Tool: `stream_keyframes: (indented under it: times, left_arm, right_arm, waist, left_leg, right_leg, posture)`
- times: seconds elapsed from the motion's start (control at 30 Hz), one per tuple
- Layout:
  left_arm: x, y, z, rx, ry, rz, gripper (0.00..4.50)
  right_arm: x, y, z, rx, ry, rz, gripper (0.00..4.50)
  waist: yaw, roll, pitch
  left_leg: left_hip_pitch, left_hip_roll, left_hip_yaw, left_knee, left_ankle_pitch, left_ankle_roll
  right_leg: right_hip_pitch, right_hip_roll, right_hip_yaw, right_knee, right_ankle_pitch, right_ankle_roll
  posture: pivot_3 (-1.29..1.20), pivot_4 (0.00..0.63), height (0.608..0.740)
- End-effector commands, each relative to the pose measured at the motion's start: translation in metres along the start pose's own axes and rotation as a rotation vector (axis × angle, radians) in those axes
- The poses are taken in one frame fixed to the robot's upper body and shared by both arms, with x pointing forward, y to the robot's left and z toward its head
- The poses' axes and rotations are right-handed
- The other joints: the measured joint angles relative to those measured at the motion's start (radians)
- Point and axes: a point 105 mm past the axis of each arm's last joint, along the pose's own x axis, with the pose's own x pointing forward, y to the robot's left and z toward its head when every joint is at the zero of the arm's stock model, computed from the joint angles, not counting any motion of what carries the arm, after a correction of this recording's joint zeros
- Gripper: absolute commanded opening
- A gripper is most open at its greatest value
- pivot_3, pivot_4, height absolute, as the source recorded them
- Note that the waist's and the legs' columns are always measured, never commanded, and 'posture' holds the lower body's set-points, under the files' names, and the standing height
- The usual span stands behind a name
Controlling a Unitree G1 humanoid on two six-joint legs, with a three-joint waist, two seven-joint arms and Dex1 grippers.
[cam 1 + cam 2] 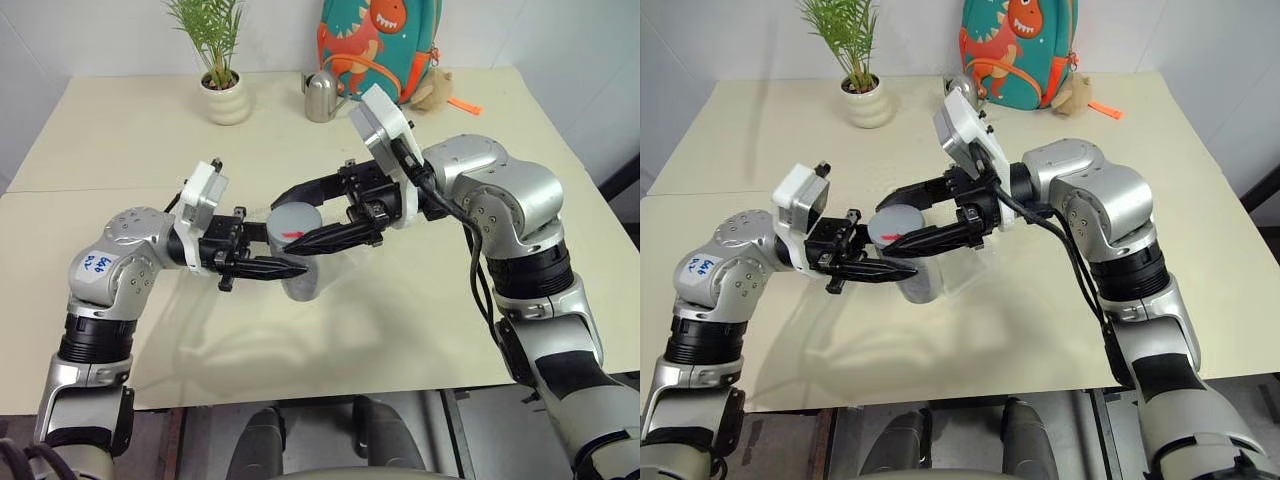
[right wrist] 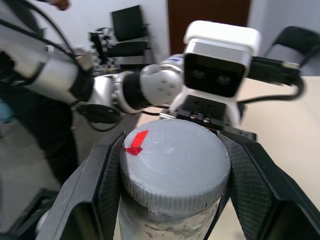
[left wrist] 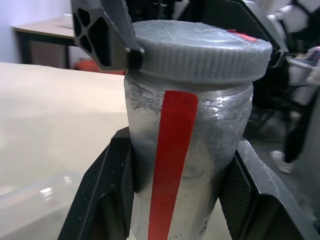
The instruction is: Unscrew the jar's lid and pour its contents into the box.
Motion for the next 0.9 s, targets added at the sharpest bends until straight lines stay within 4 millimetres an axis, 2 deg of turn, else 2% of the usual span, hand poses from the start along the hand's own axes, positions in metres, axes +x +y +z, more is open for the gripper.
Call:
stream_keyframes:
  times: [0.03,0.13,0.17,0.23,0.3,0.33,0.47,0.6,0.73,0.9]
  left_arm:
    - [0.011,-0.003,0.004,-0.008,-0.025,-0.073,1.86]
    - [0.008,0.0,0.006,0.012,-0.035,-0.046,1.86]
    - [0.007,0.003,0.006,0.035,-0.032,-0.026,1.86]
    - [0.005,0.007,0.006,0.059,-0.018,0.003,1.86]
    - [0.002,0.01,0.011,0.072,-0.03,0.022,1.86]
    - [-0.001,0.012,0.013,0.08,-0.029,0.037,1.86]
    - [-0.013,0.027,0.017,0.1,-0.035,0.161,1.86]
    - [-0.019,0.039,0.017,0.123,-0.035,0.27,1.86]
    - [-0.013,0.038,0.013,0.127,-0.016,0.273,1.86]
    - [-0.009,0.035,0.012,0.139,-0.006,0.252,1.86]
  right_arm:
    - [0.008,0.008,0.022,-0.126,-0.021,0.062,2.57]
    - [0.005,0.0,0.026,-0.126,-0.054,-0.012,2.57]
    - [0.002,-0.003,0.025,-0.115,-0.053,-0.036,3.11]
    - [-0.001,-0.007,0.025,-0.111,-0.054,-0.078,3.58]
    - [-0.006,-0.012,0.025,-0.112,-0.064,-0.123,4.31]
    - [-0.01,-0.015,0.025,-0.125,-0.064,-0.162,4.48]
    - [-0.023,-0.019,0.023,-0.128,-0.064,-0.252,4.48]
    - [-0.026,-0.02,0.019,-0.11,-0.049,-0.328,4.48]
    - [-0.014,-0.02,0.01,-0.084,-0.03,-0.372,4.48]
    - [-0.003,-0.03,0.007,-0.07,-0.02,-0.42,4.48]
  waist:
    - [0.0,0.0,0.0]
    - [0.0,0.0,0.0]
    - [0.0,0.0,0.0]
    - [0.0,0.0,0.0]
    - [0.001,0.0,0.0]
    - [0.001,0.0,0.0]
    - [0.002,0.0,0.0]
    - [0.003,0.0,0.0]
    - [0.0,0.0,0.0]
    - [0.0,0.0,0.0]
  left_leg:
    - [0.0,0.0,0.0,0.0,0.0,0.0]
    - [0.0,0.0,0.0,0.0,0.0,0.0]
    - [0.0,0.0,0.0,0.0,0.0,0.0]
    - [0.0,0.0,0.0,0.001,0.0,0.0]
    - [0.0,0.0,0.0,0.001,0.0,-0.001]
    - [0.0,0.0,0.0,0.001,0.0,-0.001]
    - [0.0,0.0,0.0,0.001,0.0,-0.001]
    - [0.0,0.0,0.0,0.001,0.0,-0.001]
    - [0.0,0.0,0.0,0.001,0.0,-0.001]
    - [0.0,0.0,0.0,0.001,0.001,-0.001]
  right_leg:
    - [0.0,0.0,0.0,0.0,0.0,0.0]
    - [0.0,0.0,0.0,0.0,0.0,0.0]
    - [0.0,0.0,0.0,0.0,0.0,0.0]
    - [0.0,0.0,0.0,0.001,0.0,0.0]
    - [0.0,0.0,0.0,0.001,0.0,0.0]
    - [0.0,0.0,0.0,0.001,0.0,0.0]
    - [0.0,0.0,0.0,0.001,0.0,0.0]
    - [0.0,0.0,0.0,0.001,0.0,0.0]
    - [0.0,0.0,0.0,0.001,0.0,0.0]
    - [-0.001,0.0,0.001,0.002,0.0,0.0]
  posture:
    - [0.0,0.15,0.74]
    - [0.0,0.15,0.74]
    - [0.0,0.15,0.74]
    - [0.0,0.15,0.74]
    - [0.0,0.15,0.74]
    - [0.0,0.15,0.74]
    - [0.0,0.15,0.74]
    - [0.0,0.15,0.74]
    - [0.0,0.15,0.74]
    - [0.0,0.15,0.74]
